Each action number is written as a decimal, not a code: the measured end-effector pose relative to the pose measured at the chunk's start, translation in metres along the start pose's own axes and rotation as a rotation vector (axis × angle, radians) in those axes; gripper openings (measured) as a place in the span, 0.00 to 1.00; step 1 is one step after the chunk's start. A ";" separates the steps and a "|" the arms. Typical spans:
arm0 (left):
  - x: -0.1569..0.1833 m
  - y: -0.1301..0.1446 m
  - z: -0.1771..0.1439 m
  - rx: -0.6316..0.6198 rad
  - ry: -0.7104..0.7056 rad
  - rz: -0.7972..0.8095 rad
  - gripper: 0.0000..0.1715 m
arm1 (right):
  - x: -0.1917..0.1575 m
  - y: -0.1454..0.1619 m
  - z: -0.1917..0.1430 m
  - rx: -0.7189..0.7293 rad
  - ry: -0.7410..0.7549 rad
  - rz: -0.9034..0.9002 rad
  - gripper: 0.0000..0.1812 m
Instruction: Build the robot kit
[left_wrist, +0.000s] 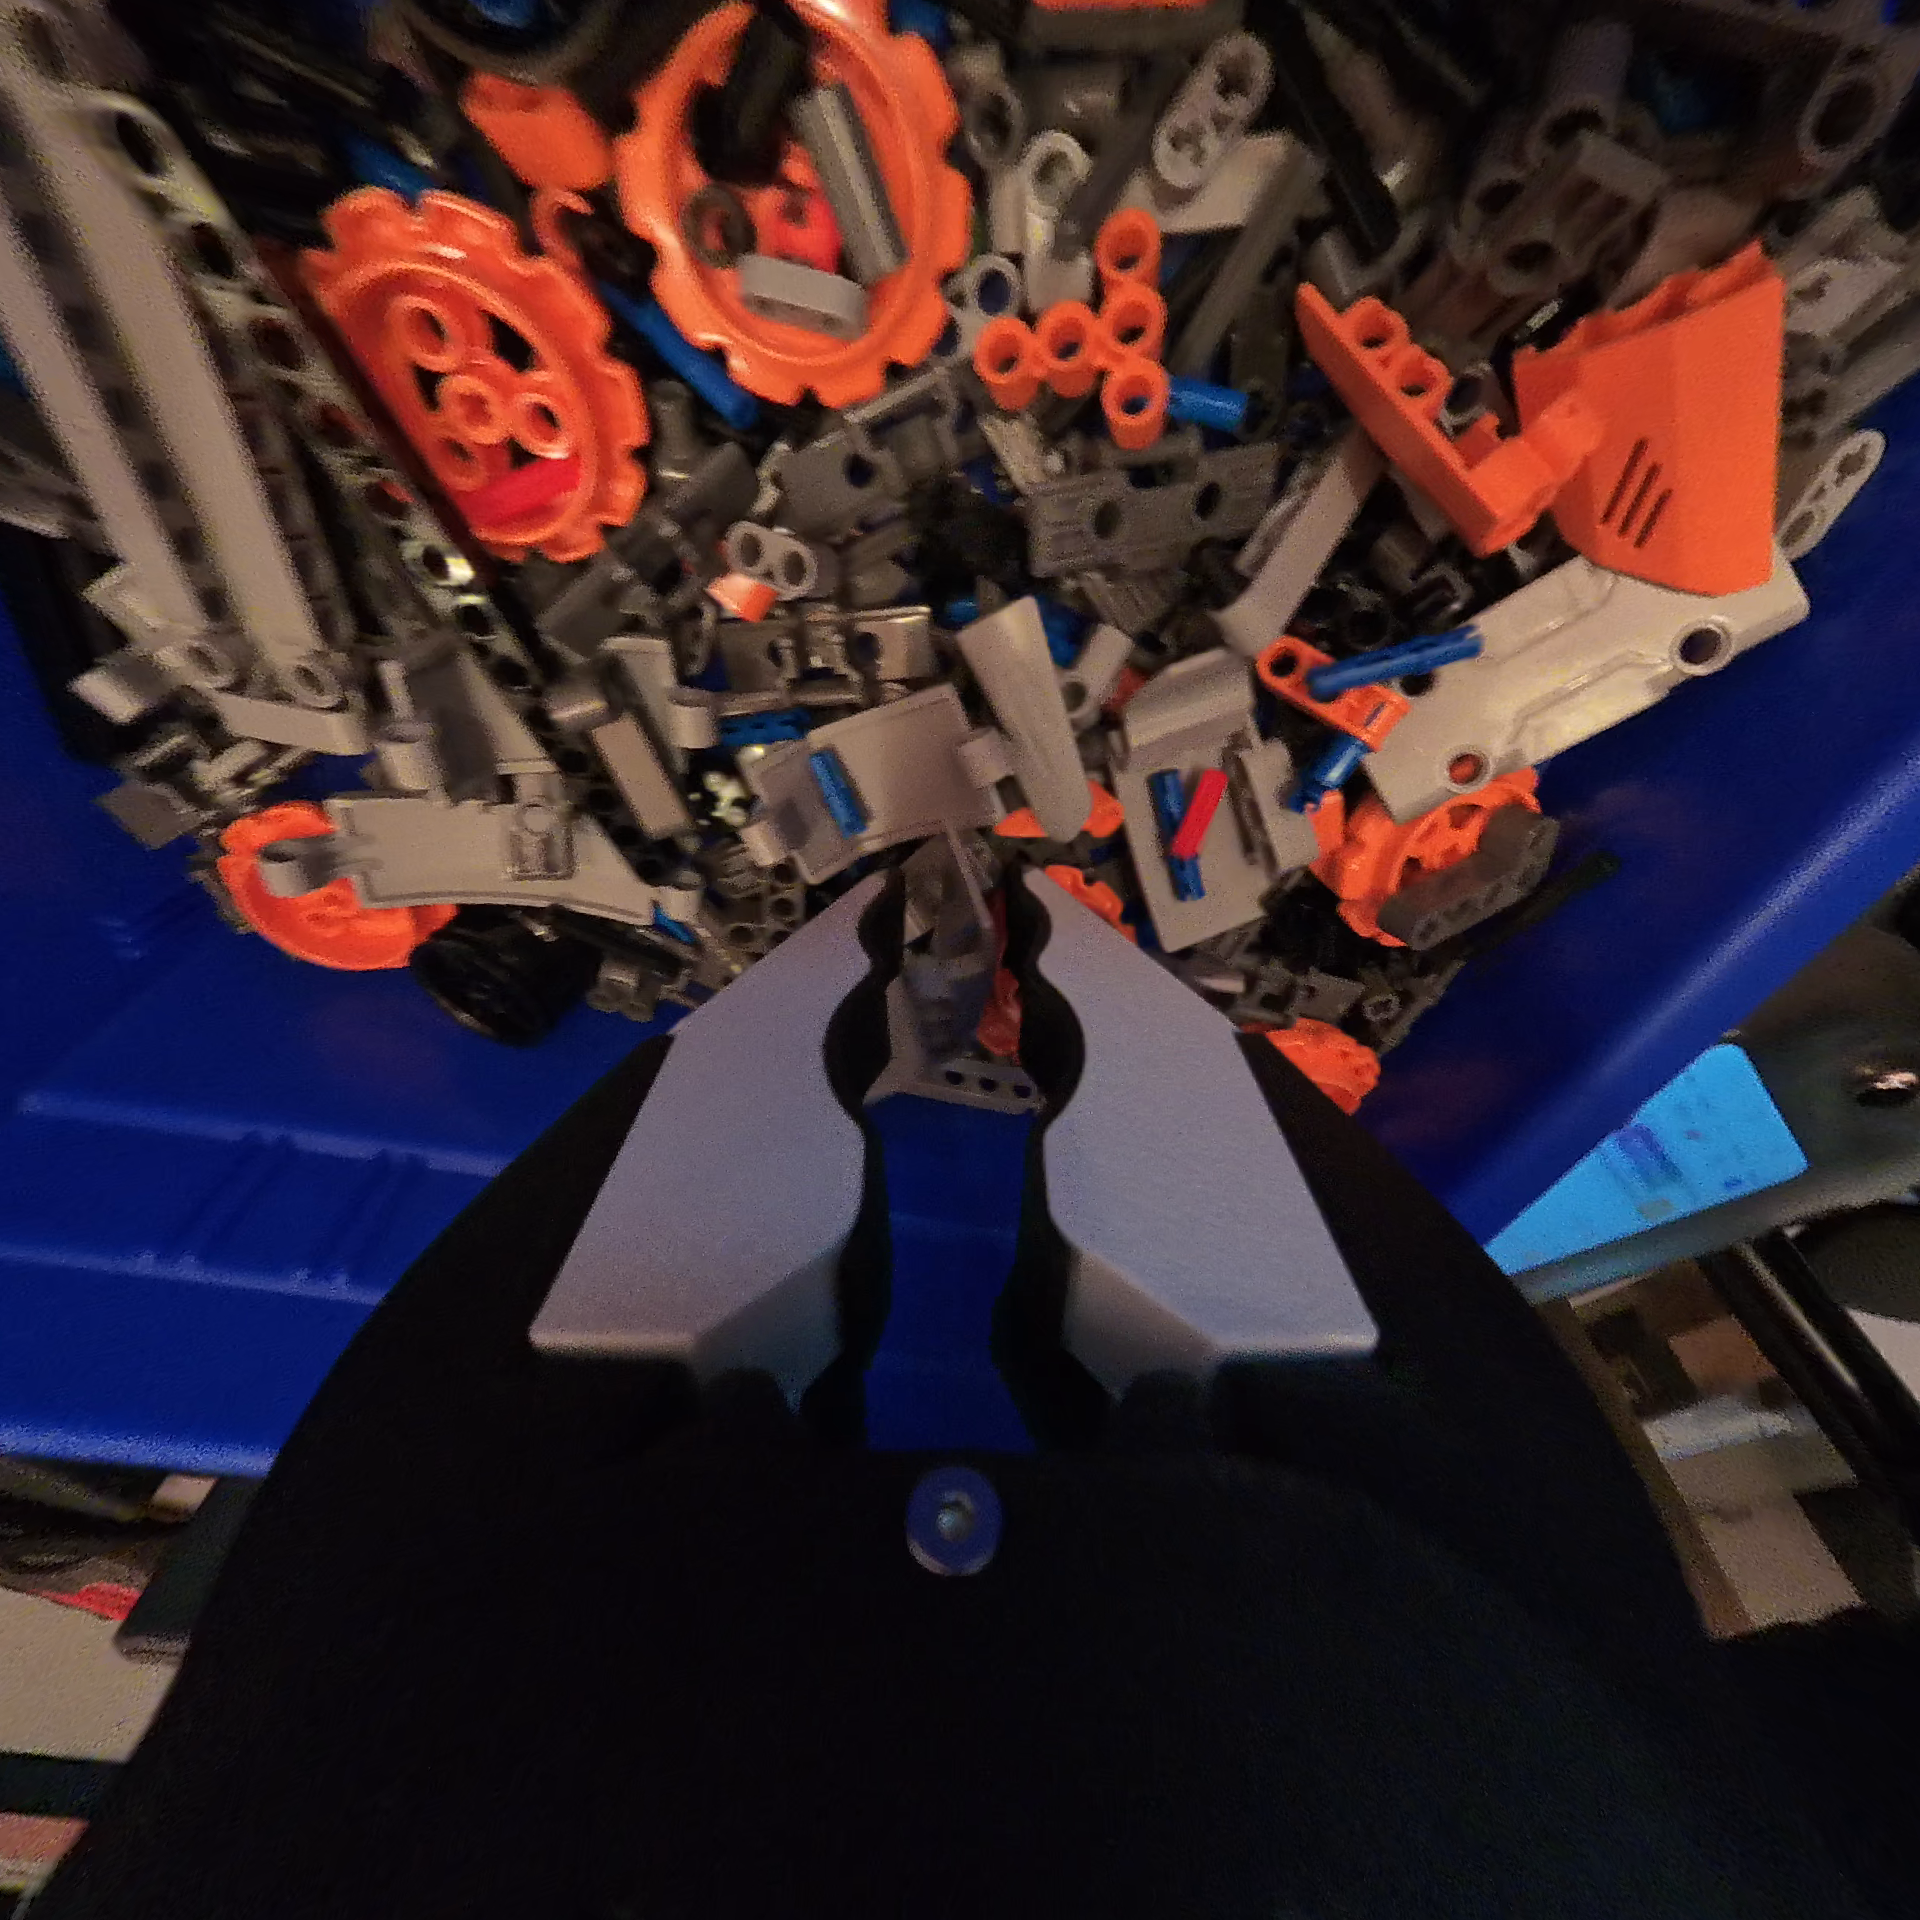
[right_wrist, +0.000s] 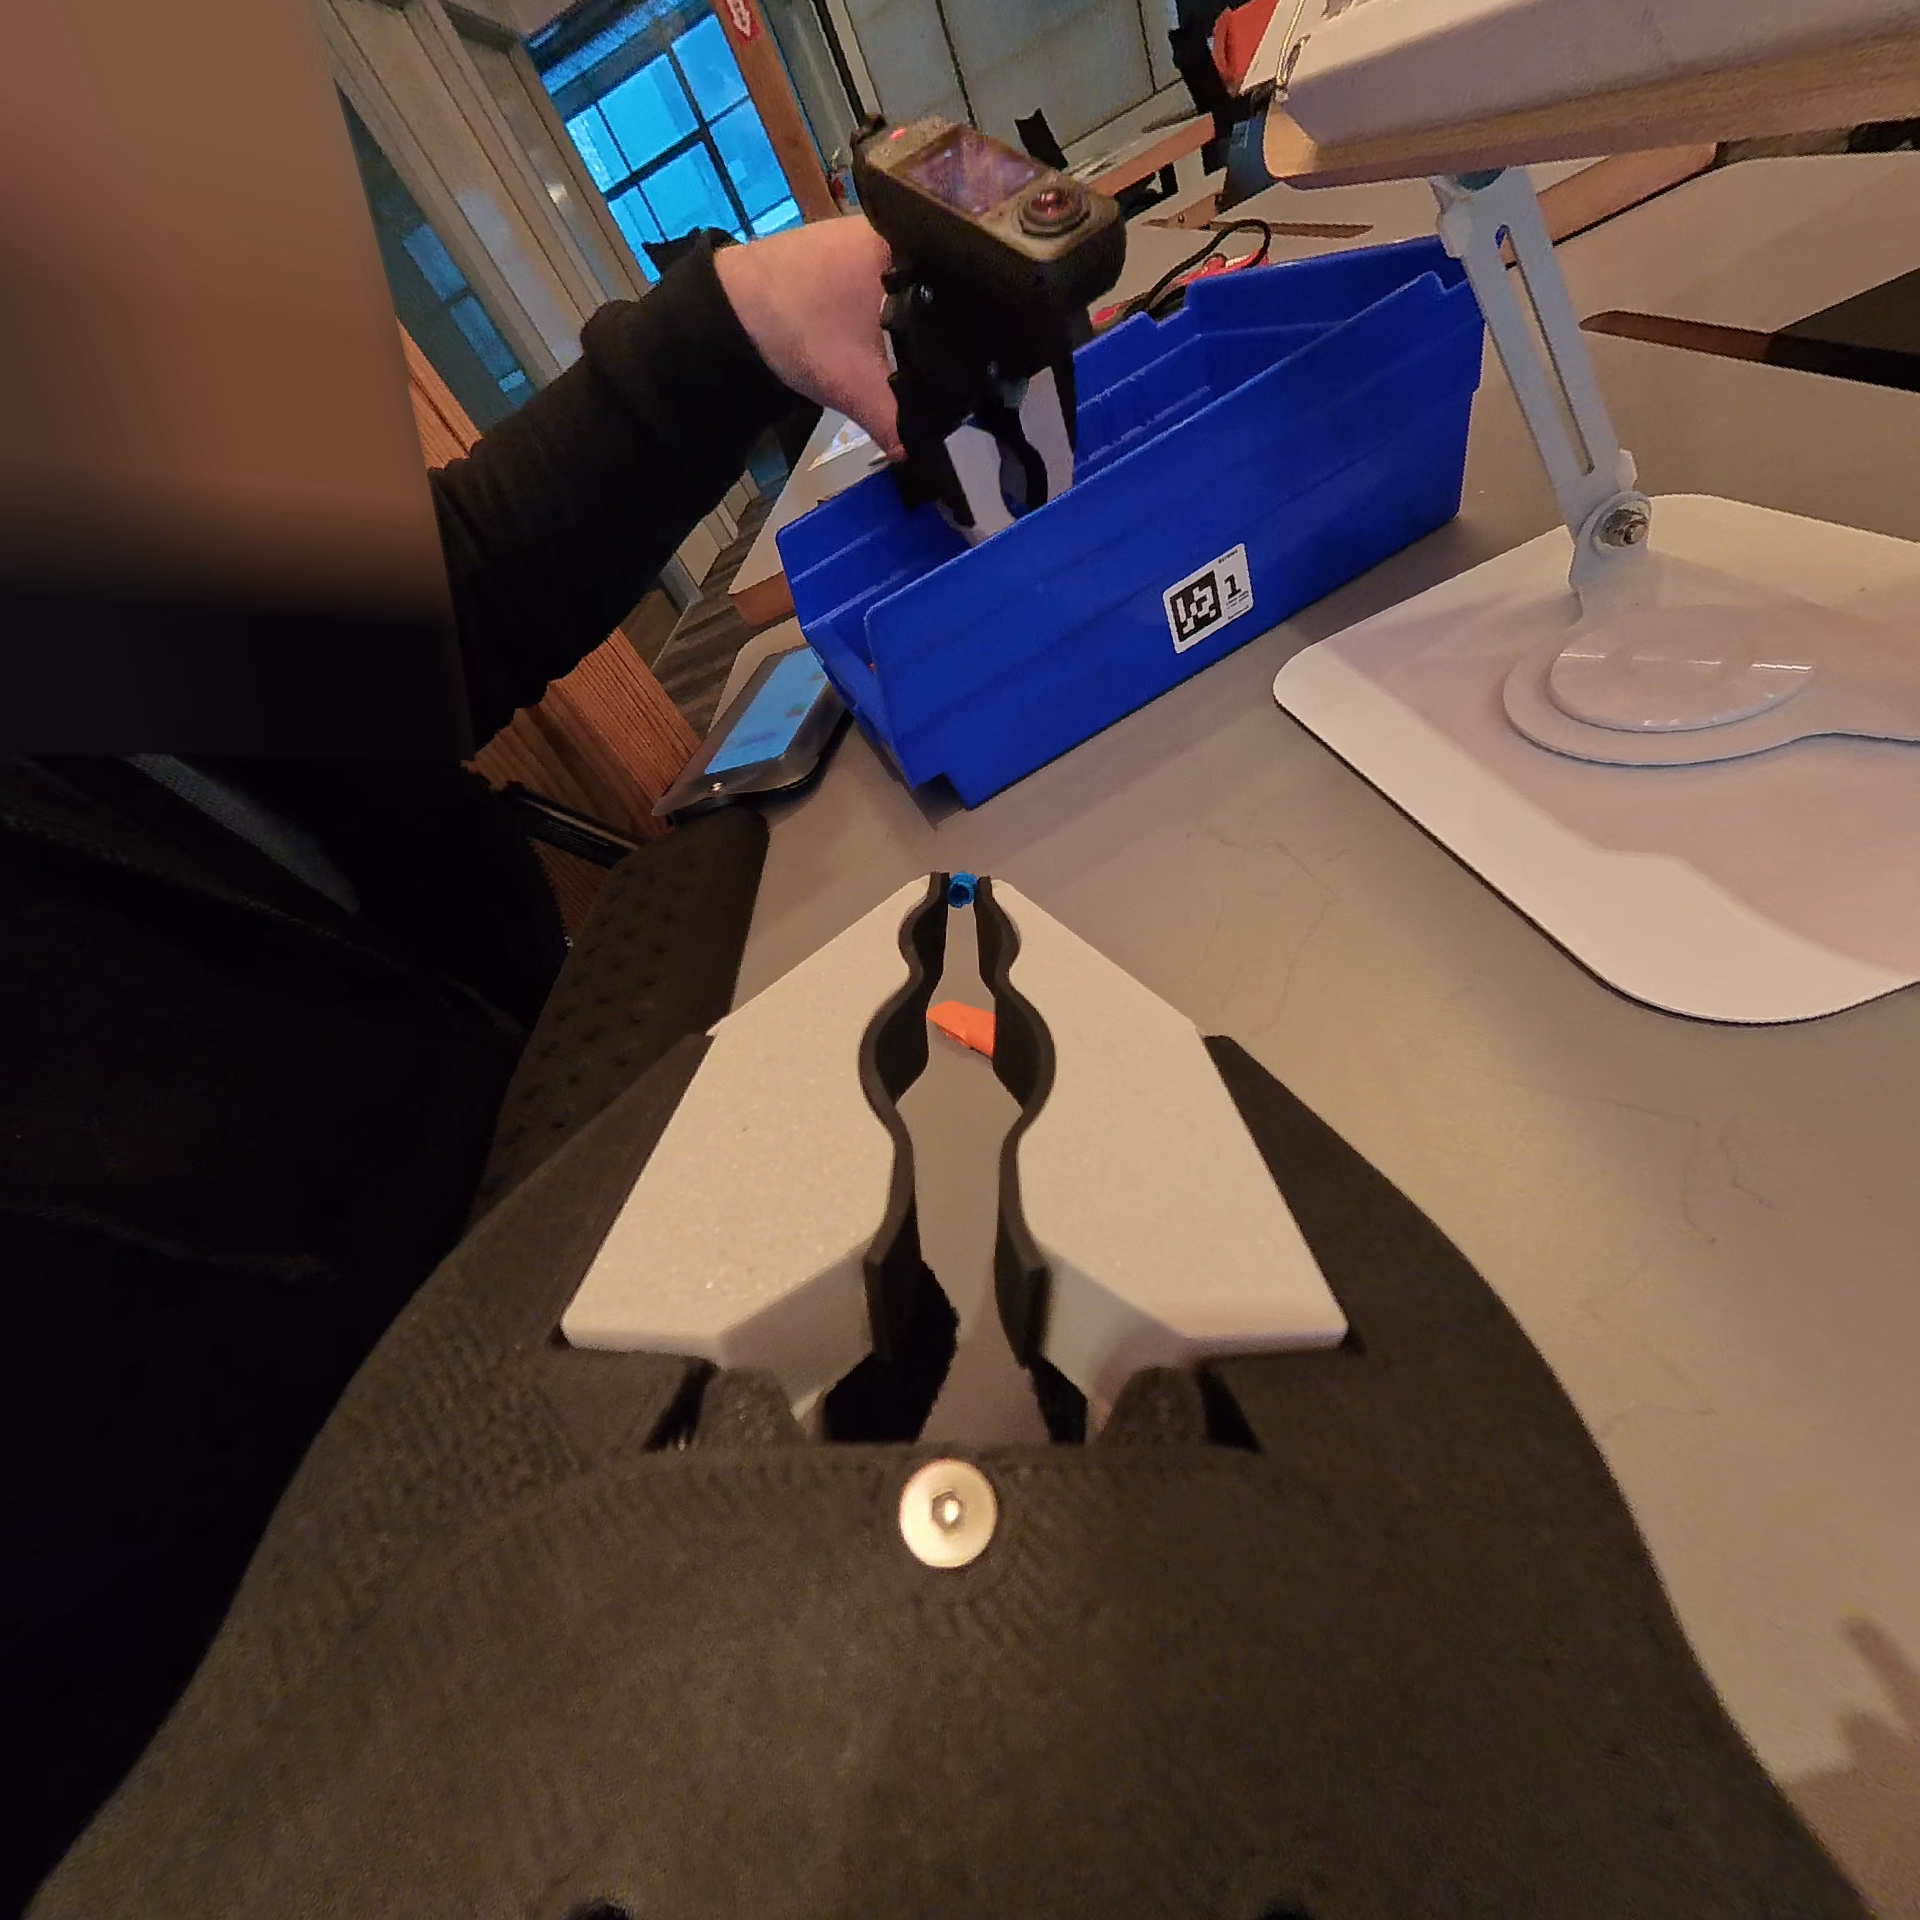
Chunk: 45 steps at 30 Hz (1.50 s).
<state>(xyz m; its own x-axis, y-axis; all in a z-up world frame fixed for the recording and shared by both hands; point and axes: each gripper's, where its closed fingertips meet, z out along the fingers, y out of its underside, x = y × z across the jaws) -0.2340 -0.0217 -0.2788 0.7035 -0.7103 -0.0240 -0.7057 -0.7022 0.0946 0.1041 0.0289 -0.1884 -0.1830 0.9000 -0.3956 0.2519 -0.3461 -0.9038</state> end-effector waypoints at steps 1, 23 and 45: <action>-0.006 0.000 -0.002 0.009 -0.012 -0.012 0.07 | 0.000 0.000 0.000 -0.001 0.000 0.001 0.02; 0.036 -0.003 0.001 0.080 0.108 0.076 0.22 | 0.001 0.000 0.000 0.001 0.001 0.000 0.02; 0.004 -0.004 -0.001 0.144 0.059 0.026 0.02 | 0.001 0.001 0.000 -0.002 0.001 0.004 0.01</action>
<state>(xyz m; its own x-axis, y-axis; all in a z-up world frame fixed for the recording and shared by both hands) -0.2284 -0.0217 -0.2785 0.6858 -0.7270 0.0350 -0.7253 -0.6866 -0.0497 0.1040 0.0298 -0.1896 -0.1810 0.8990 -0.3989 0.2544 -0.3490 -0.9019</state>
